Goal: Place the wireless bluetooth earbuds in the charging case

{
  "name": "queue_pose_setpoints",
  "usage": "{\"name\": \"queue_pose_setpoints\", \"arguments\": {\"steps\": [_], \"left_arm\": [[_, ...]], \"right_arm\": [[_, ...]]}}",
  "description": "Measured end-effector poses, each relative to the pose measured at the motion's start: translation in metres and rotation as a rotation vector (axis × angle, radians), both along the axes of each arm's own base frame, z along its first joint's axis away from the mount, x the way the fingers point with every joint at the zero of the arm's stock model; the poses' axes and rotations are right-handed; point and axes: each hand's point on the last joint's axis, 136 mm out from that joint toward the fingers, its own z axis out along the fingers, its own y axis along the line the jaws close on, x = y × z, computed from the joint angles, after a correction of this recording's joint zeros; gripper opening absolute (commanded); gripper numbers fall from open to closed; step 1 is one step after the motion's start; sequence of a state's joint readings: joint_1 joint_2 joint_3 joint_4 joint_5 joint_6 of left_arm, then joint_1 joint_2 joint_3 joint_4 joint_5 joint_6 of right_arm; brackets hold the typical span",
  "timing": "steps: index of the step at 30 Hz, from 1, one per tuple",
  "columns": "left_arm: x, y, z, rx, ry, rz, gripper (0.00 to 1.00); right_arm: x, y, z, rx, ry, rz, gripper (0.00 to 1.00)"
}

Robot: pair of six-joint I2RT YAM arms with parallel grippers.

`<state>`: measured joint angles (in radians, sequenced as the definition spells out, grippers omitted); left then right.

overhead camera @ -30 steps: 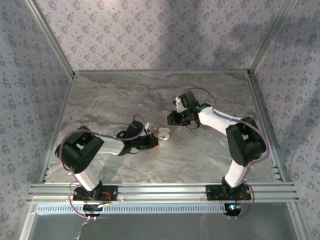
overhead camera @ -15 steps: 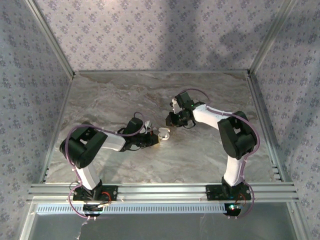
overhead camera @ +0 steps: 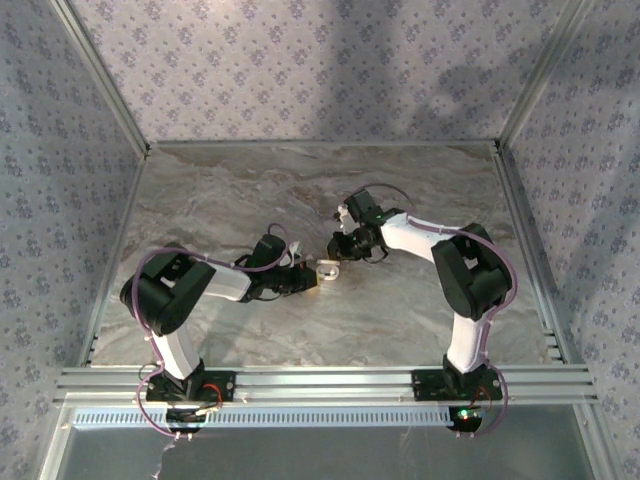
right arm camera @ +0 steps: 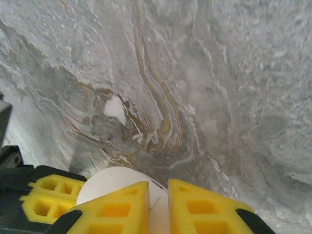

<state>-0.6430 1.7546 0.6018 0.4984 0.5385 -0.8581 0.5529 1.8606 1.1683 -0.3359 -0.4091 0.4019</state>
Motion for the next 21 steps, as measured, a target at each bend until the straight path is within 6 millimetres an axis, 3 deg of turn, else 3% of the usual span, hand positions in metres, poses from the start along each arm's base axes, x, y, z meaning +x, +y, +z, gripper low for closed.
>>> {"name": "queue_pose_setpoints", "arguments": {"steps": [11, 16, 21], "left_arm": [[0.001, 0.001, 0.001, 0.005, -0.008, 0.008, 0.0], [0.002, 0.017, 0.014, 0.041, -0.08, 0.062, 0.0], [0.007, 0.035, 0.054, 0.043, -0.229, 0.125, 0.08]], "right_arm": [[-0.013, 0.001, -0.003, -0.011, 0.011, 0.018, 0.22], [-0.017, -0.007, 0.009, -0.029, -0.027, -0.006, 0.37], [-0.021, -0.013, 0.037, -0.051, -0.113, -0.051, 0.55]]}}
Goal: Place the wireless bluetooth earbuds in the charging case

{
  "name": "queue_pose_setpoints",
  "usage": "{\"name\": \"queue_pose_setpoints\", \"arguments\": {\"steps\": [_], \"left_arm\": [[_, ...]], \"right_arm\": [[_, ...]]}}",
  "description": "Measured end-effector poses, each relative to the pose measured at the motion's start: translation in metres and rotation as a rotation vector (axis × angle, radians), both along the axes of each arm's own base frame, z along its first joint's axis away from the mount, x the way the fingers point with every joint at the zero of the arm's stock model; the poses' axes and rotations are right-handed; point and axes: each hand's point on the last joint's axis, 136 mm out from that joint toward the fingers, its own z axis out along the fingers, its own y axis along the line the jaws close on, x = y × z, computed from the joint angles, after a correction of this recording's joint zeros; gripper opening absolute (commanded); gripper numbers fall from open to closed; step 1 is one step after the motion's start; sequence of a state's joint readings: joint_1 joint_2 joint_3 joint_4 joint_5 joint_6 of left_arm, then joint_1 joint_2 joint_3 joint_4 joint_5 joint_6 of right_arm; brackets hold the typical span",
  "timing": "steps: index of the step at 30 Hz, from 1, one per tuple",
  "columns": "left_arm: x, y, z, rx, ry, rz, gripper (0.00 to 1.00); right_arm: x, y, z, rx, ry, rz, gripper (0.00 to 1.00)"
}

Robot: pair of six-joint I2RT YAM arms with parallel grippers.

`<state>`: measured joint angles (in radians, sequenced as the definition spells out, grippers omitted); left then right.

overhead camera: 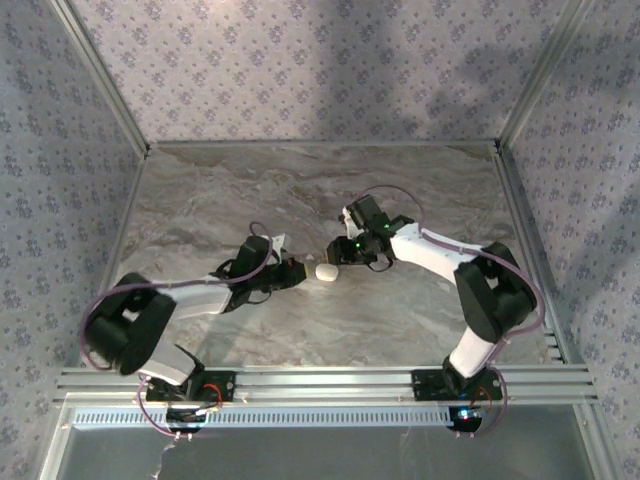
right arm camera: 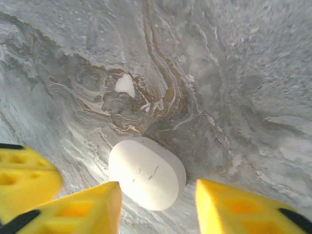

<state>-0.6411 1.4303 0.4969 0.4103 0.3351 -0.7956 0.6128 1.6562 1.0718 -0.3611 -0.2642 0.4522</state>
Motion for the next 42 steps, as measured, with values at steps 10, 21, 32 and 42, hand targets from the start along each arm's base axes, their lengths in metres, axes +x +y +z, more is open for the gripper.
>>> {"name": "queue_pose_setpoints", "arguments": {"steps": [10, 21, 32, 42], "left_arm": [[0.005, 0.064, 0.067, 0.041, -0.274, 0.187, 0.65], [0.003, 0.109, 0.096, 0.101, -0.406, 0.341, 1.0], [0.019, 0.132, 0.048, 0.15, -0.223, 0.408, 1.0], [0.02, 0.127, 0.043, 0.117, -0.185, 0.386, 1.0]], "right_arm": [[-0.019, -0.002, 0.021, -0.068, -0.072, -0.126, 0.87], [-0.029, 0.003, 0.01, -0.193, -0.084, -0.269, 1.0], [-0.012, 0.03, -0.011, -0.292, -0.051, -0.335, 0.97], [-0.013, 0.035, -0.045, -0.378, 0.006, -0.334, 0.85]]}}
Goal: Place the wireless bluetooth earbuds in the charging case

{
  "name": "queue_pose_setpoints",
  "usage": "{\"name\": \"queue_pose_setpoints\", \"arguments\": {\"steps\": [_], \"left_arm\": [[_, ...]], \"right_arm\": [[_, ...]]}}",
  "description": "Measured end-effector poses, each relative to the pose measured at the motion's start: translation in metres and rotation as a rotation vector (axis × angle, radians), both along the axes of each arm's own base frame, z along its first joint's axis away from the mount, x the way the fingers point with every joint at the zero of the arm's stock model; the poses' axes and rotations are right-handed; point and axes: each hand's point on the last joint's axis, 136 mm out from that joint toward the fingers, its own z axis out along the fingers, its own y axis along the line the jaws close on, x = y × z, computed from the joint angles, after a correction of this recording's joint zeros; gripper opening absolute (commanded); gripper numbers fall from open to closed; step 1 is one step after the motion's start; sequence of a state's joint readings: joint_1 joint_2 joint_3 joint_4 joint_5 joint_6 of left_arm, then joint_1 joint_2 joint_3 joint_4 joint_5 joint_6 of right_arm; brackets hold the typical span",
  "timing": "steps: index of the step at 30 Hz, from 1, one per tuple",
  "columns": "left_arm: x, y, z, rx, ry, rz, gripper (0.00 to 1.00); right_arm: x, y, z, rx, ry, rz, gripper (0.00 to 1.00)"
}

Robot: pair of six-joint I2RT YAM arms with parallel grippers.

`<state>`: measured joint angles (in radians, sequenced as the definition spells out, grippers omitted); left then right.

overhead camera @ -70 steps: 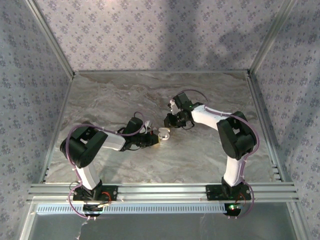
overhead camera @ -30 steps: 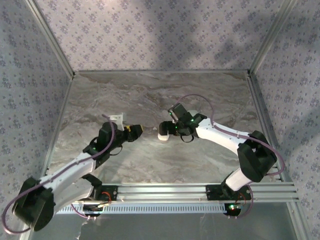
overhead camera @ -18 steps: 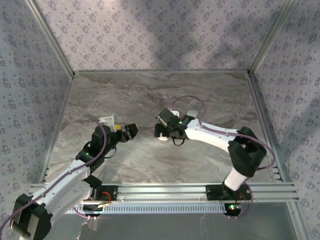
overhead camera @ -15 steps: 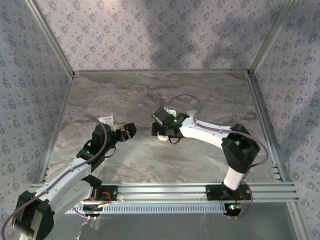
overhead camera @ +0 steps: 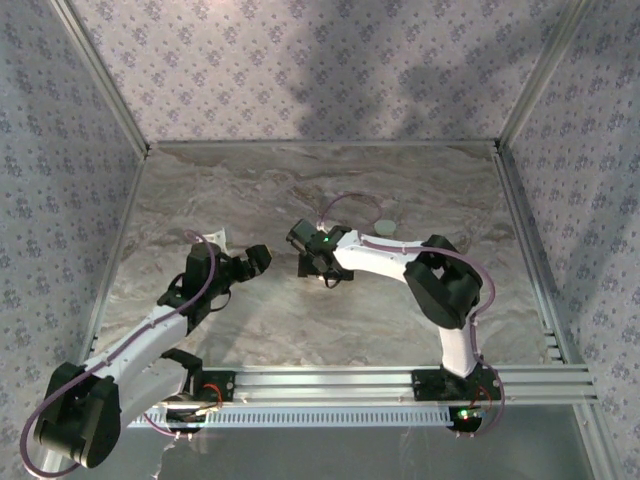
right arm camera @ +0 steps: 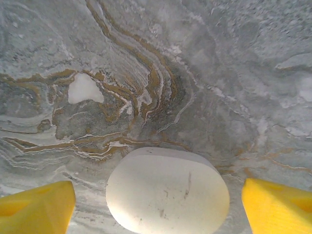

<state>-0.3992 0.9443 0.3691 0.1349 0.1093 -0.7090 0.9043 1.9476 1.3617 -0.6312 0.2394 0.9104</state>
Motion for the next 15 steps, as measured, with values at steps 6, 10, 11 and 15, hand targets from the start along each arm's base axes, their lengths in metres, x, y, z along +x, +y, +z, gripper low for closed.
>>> {"name": "queue_pose_setpoints", "arguments": {"steps": [6, 10, 11, 15], "left_arm": [[0.0, -0.002, 0.002, -0.01, -0.005, -0.008, 1.0], [0.001, -0.003, 0.004, -0.022, -0.014, -0.009, 1.0], [0.001, -0.003, 0.004, -0.024, -0.012, -0.008, 1.0], [-0.001, -0.004, 0.001, -0.028, -0.006, -0.012, 1.0]], "right_arm": [[0.0, 0.001, -0.006, -0.015, 0.015, -0.008, 0.77], [0.0, 0.001, -0.01, -0.024, 0.023, -0.014, 0.73], [0.0, 0.001, -0.011, -0.027, 0.026, -0.014, 0.73], [-0.001, 0.0, -0.017, -0.042, 0.038, -0.014, 0.69]]}}
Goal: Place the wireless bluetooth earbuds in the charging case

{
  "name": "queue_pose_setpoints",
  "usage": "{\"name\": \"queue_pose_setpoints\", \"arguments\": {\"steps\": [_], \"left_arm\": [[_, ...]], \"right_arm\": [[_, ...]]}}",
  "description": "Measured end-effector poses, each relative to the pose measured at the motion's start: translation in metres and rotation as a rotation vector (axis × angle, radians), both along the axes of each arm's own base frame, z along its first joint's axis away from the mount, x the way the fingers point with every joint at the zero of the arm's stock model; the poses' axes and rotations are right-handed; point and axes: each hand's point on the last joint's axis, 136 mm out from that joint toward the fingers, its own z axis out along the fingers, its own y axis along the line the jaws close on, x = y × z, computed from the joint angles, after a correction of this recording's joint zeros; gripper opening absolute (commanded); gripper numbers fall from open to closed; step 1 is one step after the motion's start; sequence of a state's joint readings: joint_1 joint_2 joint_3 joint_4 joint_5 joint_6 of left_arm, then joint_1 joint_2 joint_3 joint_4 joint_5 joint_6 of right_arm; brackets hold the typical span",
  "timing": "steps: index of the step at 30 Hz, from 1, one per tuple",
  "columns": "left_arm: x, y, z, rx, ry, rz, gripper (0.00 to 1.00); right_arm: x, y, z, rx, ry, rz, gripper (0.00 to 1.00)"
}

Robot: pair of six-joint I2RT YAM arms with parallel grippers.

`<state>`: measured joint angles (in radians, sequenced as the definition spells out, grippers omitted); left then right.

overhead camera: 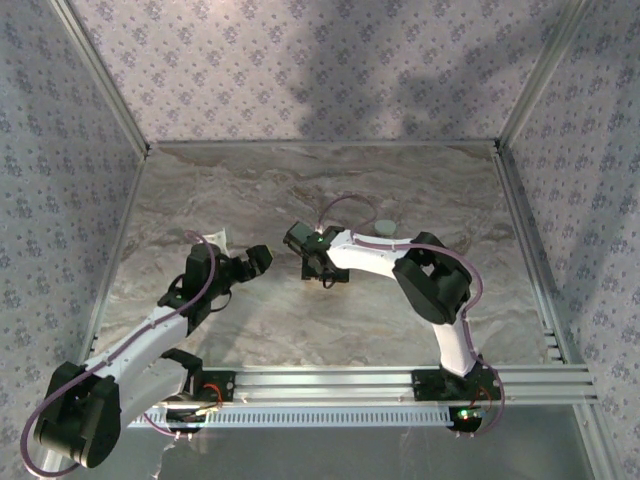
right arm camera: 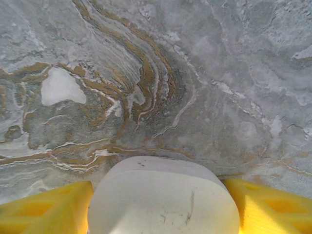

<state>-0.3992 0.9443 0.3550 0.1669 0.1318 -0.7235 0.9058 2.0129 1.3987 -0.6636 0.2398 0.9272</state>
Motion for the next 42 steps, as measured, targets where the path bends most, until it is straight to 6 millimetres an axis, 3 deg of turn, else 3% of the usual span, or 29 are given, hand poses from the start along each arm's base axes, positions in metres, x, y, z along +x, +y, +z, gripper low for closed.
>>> {"name": "queue_pose_setpoints", "arguments": {"steps": [7, 15, 20, 26, 31, 37, 42], "left_arm": [[0.0, -0.002, 0.002, -0.011, -0.006, -0.008, 1.0], [0.0, -0.004, 0.003, -0.017, -0.01, -0.015, 1.0], [-0.001, -0.005, 0.002, -0.022, -0.006, -0.025, 1.0], [0.001, -0.008, 0.0, -0.026, -0.005, -0.034, 1.0], [0.001, -0.008, -0.002, -0.025, -0.001, -0.034, 1.0], [0.002, -0.012, -0.006, -0.029, 0.012, -0.05, 1.0], [0.001, -0.014, -0.013, -0.027, 0.033, -0.063, 1.0]], "right_arm": [[0.0, -0.002, -0.001, -0.013, 0.0, -0.003, 0.57], [0.006, -0.016, 0.003, -0.071, -0.018, 0.008, 0.55], [0.029, -0.034, 0.015, -0.082, -0.041, 0.012, 0.55], [0.073, -0.054, 0.03, -0.06, -0.081, 0.003, 0.55], [0.104, -0.06, 0.025, -0.039, -0.088, 0.011, 0.56], [0.113, -0.061, 0.001, -0.04, -0.034, 0.043, 0.59], [0.117, -0.059, 0.001, -0.018, -0.025, 0.066, 0.7]]}}
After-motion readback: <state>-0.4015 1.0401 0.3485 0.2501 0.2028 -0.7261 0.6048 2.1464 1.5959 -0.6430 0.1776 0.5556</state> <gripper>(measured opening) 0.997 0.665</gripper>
